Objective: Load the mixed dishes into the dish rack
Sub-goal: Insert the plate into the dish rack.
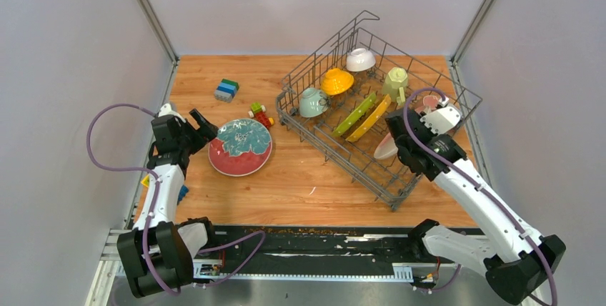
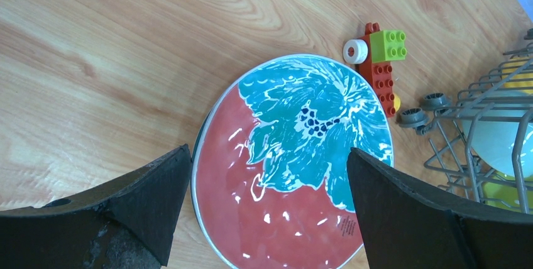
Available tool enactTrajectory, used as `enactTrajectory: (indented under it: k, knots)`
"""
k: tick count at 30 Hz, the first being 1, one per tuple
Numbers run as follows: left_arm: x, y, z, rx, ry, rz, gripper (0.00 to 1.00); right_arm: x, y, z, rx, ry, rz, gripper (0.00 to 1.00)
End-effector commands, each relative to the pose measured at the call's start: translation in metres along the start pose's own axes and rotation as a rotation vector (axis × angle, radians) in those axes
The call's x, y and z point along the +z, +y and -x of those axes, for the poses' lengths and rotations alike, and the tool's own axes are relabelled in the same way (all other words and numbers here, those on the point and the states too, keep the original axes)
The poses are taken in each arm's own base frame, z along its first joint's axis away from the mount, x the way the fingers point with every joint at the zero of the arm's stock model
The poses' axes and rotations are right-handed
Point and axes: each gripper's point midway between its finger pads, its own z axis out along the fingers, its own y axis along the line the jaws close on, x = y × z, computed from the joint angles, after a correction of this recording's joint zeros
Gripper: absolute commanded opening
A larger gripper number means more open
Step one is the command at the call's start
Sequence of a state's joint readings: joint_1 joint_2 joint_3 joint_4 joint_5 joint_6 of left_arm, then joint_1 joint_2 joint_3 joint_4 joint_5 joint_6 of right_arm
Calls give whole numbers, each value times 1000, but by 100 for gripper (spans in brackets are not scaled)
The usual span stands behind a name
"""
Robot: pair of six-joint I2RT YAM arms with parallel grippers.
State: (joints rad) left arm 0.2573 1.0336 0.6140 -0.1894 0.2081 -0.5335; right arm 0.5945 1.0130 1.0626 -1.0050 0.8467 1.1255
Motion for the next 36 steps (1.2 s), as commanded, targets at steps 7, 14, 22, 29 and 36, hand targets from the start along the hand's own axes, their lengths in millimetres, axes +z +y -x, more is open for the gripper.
enactTrajectory:
  k: [7, 14, 22, 29, 36]
  knots:
    - [2, -4, 5, 4, -24, -23, 100, 26, 45, 21, 2, -31, 116, 0]
    - [2, -1, 5, 13, -24, -7, 100, 7, 47, 62, 56, -99, 165, 0]
    - [5, -3, 5, -4, -26, -16, 100, -15, 64, 87, 91, -108, 244, 0]
    - [5, -1, 5, 2, -26, -8, 100, -7, 73, 73, 106, -54, 244, 0]
    - [5, 0, 5, 3, -27, -4, 100, 14, 76, 46, 87, 3, 189, 0]
